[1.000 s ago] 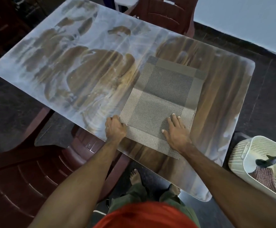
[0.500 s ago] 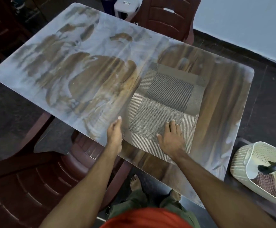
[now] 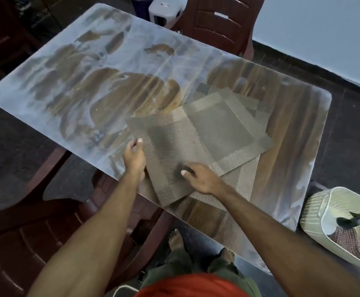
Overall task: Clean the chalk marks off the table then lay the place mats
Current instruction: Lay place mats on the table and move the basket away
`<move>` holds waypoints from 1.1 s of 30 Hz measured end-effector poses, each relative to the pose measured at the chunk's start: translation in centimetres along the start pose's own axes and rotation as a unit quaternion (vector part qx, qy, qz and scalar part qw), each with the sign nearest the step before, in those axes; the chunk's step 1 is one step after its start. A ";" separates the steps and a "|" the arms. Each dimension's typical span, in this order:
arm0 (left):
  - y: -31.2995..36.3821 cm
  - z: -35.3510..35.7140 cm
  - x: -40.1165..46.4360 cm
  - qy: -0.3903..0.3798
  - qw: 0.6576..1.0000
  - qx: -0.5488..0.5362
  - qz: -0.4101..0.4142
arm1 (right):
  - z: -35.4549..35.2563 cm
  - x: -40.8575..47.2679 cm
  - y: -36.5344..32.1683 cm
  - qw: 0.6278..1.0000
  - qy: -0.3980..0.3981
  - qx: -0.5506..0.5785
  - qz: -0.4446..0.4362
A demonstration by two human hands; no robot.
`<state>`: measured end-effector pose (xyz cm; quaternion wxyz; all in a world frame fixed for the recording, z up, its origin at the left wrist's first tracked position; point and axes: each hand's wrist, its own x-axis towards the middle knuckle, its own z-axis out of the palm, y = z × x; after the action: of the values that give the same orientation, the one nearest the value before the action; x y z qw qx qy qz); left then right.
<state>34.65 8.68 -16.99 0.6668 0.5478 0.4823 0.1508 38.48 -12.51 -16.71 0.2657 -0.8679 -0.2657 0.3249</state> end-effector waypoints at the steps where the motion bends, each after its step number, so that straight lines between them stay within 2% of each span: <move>1: -0.5 -0.8 0.1 -0.032 0.999 0.027 -0.027 | -0.3 0.2 -0.4 0.999 0.010 0.042 -0.014; 4: -3.1 -3.1 -3.3 -0.090 0.986 0.083 -0.111 | -2.0 1.0 0.7 0.986 0.144 0.085 0.020; 7: -4.5 -4.3 -4.6 -0.121 0.981 0.101 -0.117 | -5.0 1.4 4.6 0.965 0.252 -0.016 0.068; 9: -4.1 -4.3 -3.3 -0.104 0.985 0.114 -0.084 | -6.2 1.0 7.4 0.958 0.230 -0.103 0.134; 11: -2.6 -3.8 -1.1 -0.044 0.992 0.109 -0.042 | -6.1 0.6 8.8 0.962 0.145 -0.135 0.190; 13: -0.5 -3.3 1.1 0.000 0.995 0.096 -0.012 | -5.3 0.9 8.8 0.972 0.079 -0.136 0.177; 14: 0.4 -3.3 2.0 -0.002 0.995 0.100 -0.009 | -5.0 1.2 8.8 0.979 0.076 -0.116 0.148; 15: 1.0 -3.4 2.9 -0.017 0.993 0.114 -0.014 | -5.1 1.5 8.3 0.985 0.094 -0.084 0.119; 17: 1.5 -4.1 3.8 -0.066 0.983 0.165 -0.036 | -5.6 2.0 7.9 0.978 0.183 -0.032 0.100; 19: 1.1 -4.7 3.7 -0.099 0.975 0.185 -0.067 | -6.9 2.2 8.2 0.951 0.269 -0.040 0.149; 20: 0.7 -4.9 3.8 -0.097 0.976 0.182 -0.067 | -7.5 2.4 8.8 0.939 0.284 -0.058 0.187; 23: 0.3 -4.7 4.4 -0.081 0.981 0.174 -0.025 | -9.0 2.8 9.6 0.918 0.261 -0.062 0.293; 28: 0.8 -3.5 6.4 -0.040 0.978 0.201 0.026 | -9.9 3.8 10.3 0.915 0.247 -0.020 0.318; 30: 1.2 -3.5 7.2 0.006 0.990 0.137 0.027 | -10.2 3.7 10.4 0.914 0.258 0.048 0.309; 33: 2.0 -3.5 8.0 0.043 0.996 -0.049 -0.064 | -10.8 4.0 10.9 0.908 0.279 0.178 0.258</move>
<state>36.42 17.25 -18.85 0.6796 0.4755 0.5369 0.1544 51.84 -20.92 -18.26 0.3860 -0.8996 0.1145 0.1690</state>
